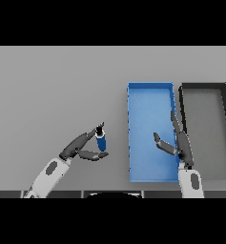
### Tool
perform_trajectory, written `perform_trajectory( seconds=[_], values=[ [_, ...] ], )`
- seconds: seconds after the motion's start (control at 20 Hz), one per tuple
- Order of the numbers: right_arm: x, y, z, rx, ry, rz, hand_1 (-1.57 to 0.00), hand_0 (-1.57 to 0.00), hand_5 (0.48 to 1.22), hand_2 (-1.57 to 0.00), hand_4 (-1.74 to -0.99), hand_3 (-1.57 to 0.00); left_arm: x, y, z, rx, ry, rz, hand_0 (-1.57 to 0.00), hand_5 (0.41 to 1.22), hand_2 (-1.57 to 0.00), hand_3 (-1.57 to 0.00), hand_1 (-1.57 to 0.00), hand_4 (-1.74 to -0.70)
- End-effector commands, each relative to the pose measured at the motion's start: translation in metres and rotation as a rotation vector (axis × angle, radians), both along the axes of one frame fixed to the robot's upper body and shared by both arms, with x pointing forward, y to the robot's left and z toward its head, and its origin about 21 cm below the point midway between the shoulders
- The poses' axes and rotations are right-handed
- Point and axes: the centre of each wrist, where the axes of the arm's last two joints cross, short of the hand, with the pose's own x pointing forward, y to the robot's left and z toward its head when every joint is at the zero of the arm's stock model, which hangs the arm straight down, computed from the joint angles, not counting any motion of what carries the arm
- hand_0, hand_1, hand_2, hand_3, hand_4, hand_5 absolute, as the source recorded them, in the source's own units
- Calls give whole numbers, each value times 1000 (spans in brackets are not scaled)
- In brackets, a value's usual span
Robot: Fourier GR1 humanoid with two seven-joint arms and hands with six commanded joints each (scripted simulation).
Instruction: Pick up the blue pipe and place it into the blue bin.
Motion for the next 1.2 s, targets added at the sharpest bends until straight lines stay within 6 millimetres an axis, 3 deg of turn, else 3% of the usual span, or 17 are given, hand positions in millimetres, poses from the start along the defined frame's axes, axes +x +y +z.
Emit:
perform_trajectory(
  seconds=[0.0, 0.2, 0.4, 0.5, 0.55, 0.6, 0.65, 0.75, 0.85, 0.9, 1.15],
  values=[
    [1, 2, 2, 2, -7, 2, 1, 1, 634, 1, -1211, 1, 1, 1, -4, 5, -4, -4, 1, 456, 1, 1, 1, -1120],
    [0, -2, 4, -3, -23, 4, 1, 1, 645, 1, -1221, 1, 4, -13, -11, 63, -4, 3, 1, 418, 1, 1, 1, -1051],
    [-4, -5, 5, -16, -28, -1, 1, 1, 650, 1, -1207, 1, 10, -30, -15, -13, 1, -17, 1, 463, 1, 1, 1, -1107],
    [-5, -5, 4, -18, -20, -3, 1, 1, 655, 1, -1213, 1, 10, -36, -16, -85, 10, -13, 1, 550, -151, -121, -41, -1186],
    [-5, -6, 2, -10, -17, -2, 1, 1, 655, 1, -1217, 1, 10, -37, -17, -105, 20, -3, -10, 613, -308, -276, -156, -1243],
    [-2, -6, 3, -10, -18, 2, 1, 1, 656, 1, -1220, 1, 11, -41, -18, -131, 40, 7, -125, 735, -485, -535, -319, -1281],
    [0, -5, 5, -13, -25, 3, 1, 1, 656, 1, -1220, 1, 8, -43, -20, -158, 39, 13, -359, 832, -689, -742, -547, -1369],
    [-2, -2, 5, -7, -25, 8, 1, 1, 658, 1, -1224, 1, 6, -44, -20, -173, 44, 10, -796, 972, -1006, -1030, -915, -1497],
    [-1, -2, 1, 1, -5, 0, 1, 1, 660, 1, -1233, 1, 6, -46, -18, -166, 42, 0, -1075, 1062, -1210, -1194, -1151, -1580],
    [0, -4, 2, 1, -6, -2, 1, 1, 656, 1, -1228, 1, 2, -46, -19, -164, 24, -6, -1174, 1094, -1282, -1270, -1235, -1553],
    [4, -2, 4, 12, -5, 4, 1, 1, 631, 1, -1217, 1, -2, -56, -9, -201, -62, -6, -1441, 1179, -1476, -1472, -1461, -1484]
  ],
)
